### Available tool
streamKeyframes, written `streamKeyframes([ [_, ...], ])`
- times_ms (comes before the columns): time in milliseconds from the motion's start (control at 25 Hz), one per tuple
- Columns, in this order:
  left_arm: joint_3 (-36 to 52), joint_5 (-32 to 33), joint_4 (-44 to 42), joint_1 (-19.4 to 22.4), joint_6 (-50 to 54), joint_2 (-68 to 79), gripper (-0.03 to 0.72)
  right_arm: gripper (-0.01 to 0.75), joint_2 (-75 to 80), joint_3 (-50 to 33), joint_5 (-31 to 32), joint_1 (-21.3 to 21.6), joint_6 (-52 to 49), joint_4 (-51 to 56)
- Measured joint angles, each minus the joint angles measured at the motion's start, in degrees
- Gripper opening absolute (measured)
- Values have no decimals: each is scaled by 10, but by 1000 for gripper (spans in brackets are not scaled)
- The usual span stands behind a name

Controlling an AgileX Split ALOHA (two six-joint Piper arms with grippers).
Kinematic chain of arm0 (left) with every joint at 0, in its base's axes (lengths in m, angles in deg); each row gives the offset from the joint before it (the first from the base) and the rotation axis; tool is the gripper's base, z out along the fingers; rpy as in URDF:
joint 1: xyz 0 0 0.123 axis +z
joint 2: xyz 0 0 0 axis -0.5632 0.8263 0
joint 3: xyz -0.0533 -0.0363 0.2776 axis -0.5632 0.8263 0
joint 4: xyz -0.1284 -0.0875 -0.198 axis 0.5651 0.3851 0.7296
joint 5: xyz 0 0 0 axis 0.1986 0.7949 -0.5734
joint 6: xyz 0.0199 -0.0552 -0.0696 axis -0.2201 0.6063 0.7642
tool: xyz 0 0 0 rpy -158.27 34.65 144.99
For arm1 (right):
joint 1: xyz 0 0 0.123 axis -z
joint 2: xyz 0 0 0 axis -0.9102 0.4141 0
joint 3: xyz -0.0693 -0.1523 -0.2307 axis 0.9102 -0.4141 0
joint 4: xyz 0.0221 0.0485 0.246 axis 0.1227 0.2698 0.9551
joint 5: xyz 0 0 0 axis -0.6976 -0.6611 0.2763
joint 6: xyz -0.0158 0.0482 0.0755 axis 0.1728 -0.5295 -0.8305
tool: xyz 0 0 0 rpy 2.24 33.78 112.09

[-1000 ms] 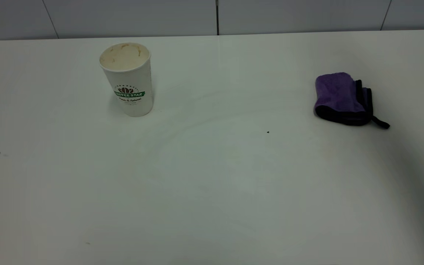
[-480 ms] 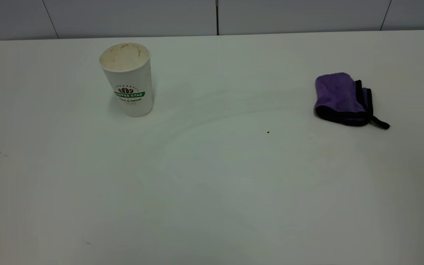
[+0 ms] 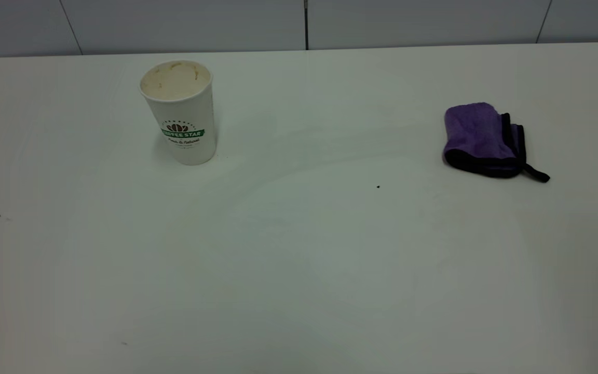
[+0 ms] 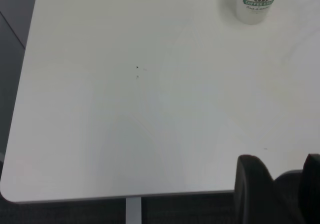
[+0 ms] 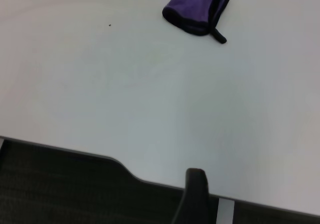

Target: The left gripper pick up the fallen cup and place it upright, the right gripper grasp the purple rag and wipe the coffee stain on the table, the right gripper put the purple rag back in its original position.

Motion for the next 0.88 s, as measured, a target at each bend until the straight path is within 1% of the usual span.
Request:
streamKeyframes([
  [640, 0, 0, 0, 0, 0, 0, 254, 643, 0, -4, -4, 2, 0, -2],
  [720, 0, 0, 0, 0, 0, 0, 254, 637, -1, -4, -4, 21, 0, -2],
  [880, 0, 0, 0, 0, 0, 0, 254, 621, -9, -4, -4, 91, 0, -2],
])
